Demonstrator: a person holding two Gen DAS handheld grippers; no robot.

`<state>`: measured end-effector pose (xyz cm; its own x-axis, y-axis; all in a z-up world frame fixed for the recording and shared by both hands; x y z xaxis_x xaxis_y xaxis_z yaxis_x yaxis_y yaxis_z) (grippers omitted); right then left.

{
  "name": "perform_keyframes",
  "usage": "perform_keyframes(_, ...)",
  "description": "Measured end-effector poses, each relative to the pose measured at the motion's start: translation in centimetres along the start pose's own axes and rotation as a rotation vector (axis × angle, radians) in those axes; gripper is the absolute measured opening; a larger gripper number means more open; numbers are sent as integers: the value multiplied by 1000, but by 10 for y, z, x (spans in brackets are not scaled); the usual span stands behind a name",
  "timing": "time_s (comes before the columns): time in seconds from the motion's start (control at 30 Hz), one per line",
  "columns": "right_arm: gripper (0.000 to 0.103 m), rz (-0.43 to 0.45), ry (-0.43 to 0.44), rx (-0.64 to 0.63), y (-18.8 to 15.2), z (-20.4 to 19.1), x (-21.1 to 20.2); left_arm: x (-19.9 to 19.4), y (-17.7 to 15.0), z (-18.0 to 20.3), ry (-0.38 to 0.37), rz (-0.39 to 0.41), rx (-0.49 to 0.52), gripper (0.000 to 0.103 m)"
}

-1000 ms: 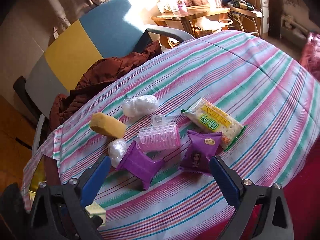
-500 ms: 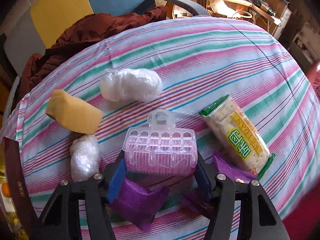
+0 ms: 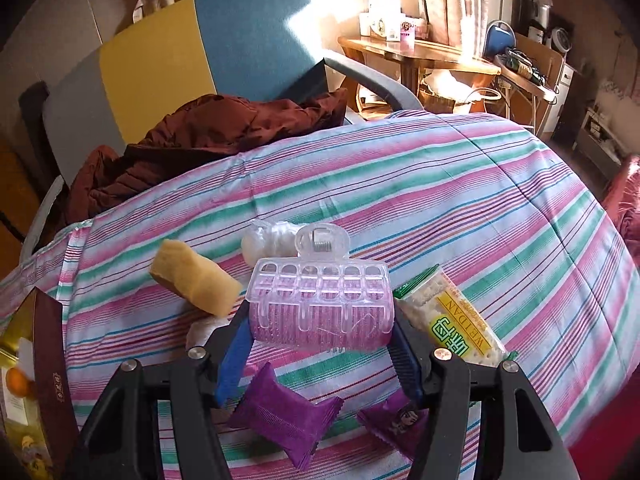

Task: Organize objects
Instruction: 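Carry the green box with the left tool while the right tool grasps the pink roller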

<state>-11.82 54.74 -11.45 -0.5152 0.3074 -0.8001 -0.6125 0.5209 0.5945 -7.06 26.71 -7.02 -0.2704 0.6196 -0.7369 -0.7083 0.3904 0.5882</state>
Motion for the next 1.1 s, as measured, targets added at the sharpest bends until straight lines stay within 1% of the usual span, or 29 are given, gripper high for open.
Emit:
perform_keyframes(0.13,63,28,52,-21,1,-11,-12,-29,0,-34,64,48,-52,76)
perform_keyframes(0.33,63,75,130,-78,0,-45,-49,-78,-5,-106,194,134,-174,76)
perform_keyframes(0.47,63,103,208,-168,-11,-93,-80,-104,-16,-149,302,181,-229,76)
perform_keyframes(0.57,63,98,283,-250,-26,-140,-98,-116,-24,-174,352,204,-271,76)
perform_keyframes(0.73,63,46,395,-379,-66,-217,-111,-127,-40,-202,393,212,-331,76)
perform_keyframes(0.83,63,17,425,-442,-88,-255,-109,-127,-46,-215,416,203,-351,76)
perform_keyframes(0.97,63,-19,454,-480,-104,-287,-103,-124,-47,-225,430,198,-357,76)
perform_keyframes(1.1,63,-41,460,-511,-110,-311,-97,-117,-44,-230,433,182,-353,77)
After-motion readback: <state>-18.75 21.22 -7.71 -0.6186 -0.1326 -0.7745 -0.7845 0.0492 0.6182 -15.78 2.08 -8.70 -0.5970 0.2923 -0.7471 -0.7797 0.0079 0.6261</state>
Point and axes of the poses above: each gripper's, at about its wrist camera, not at the fingertips, and x roughly the way its jaws point, z to its right, y to its top, the point moved 8 cm from there along x, roughly the way its jaws point, and after that the axes turned 1 degree about -y, right-handed, at the moved point
